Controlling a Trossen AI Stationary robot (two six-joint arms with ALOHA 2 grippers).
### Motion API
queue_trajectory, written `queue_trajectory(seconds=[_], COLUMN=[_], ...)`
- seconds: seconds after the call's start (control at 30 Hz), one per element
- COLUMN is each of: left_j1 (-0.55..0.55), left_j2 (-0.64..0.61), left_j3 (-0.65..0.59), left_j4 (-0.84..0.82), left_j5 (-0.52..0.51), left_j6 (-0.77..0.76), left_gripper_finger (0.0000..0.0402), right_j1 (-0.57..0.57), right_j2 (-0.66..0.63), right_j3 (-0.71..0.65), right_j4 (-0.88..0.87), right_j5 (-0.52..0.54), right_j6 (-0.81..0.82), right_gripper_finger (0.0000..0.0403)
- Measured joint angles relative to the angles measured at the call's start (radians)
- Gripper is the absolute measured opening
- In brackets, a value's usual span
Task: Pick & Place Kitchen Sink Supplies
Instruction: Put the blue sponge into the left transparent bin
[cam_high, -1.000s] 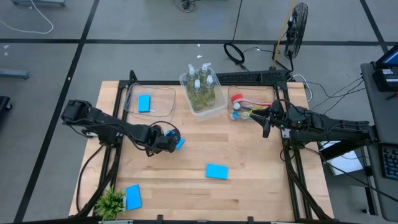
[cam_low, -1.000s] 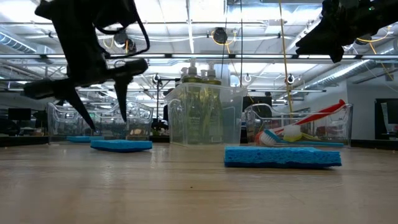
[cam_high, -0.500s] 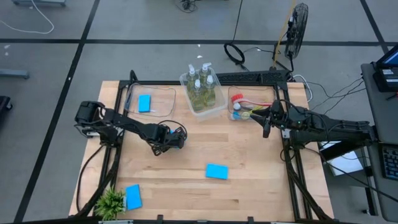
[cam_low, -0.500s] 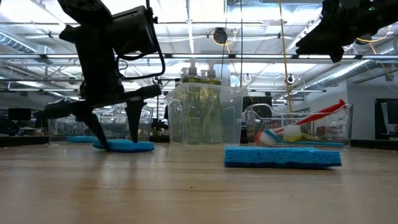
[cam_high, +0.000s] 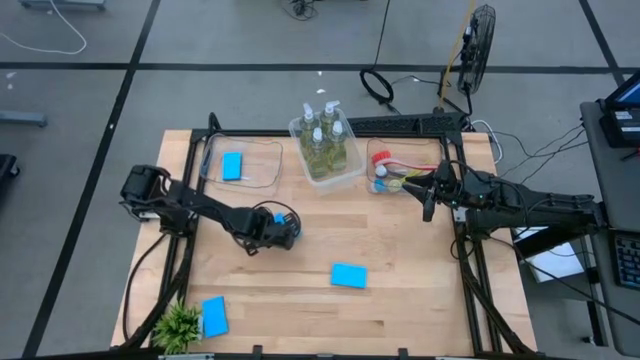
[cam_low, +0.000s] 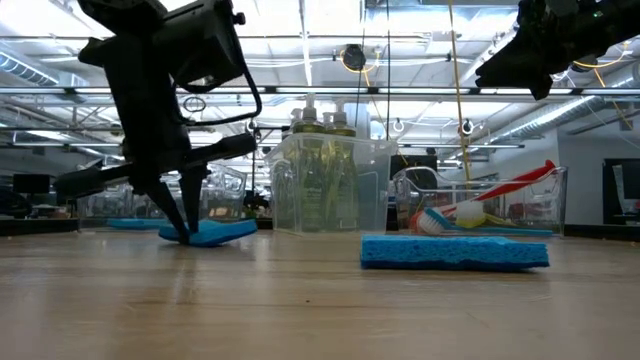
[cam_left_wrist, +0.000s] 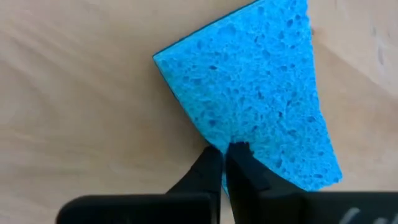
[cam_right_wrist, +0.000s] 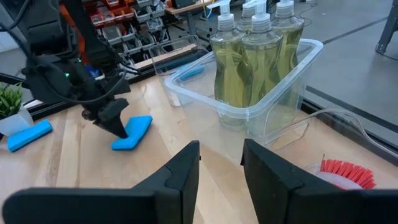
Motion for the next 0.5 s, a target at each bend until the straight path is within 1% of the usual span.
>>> queue_trajectory(seconds=[0.2,0.33,0.5], left_j1=[-0.064,-0.106,-0.142], left_j2=[0.002,-0.012,-0.064], left_j3=[0.000,-0.001,-0.005], left_j4=[0.032,0.068,0.085], left_j5=[0.030,0.029,0.030], left_j6=[-0.028,-0.027,0.043], left_gripper_finger=[0.0008,0.0006,0.0004], right_j1=[0.000,0.000,0.000], right_j2=[0.000,0.000,0.000], right_j3=[0.000,0.000,0.000], right_j4=[0.023,0.067,0.115], right_j5=[0.000,0.000,-0.001], right_j6=[0.000,0.009,0.022], right_gripper_finger=[0.0110,0.0110,0.0110])
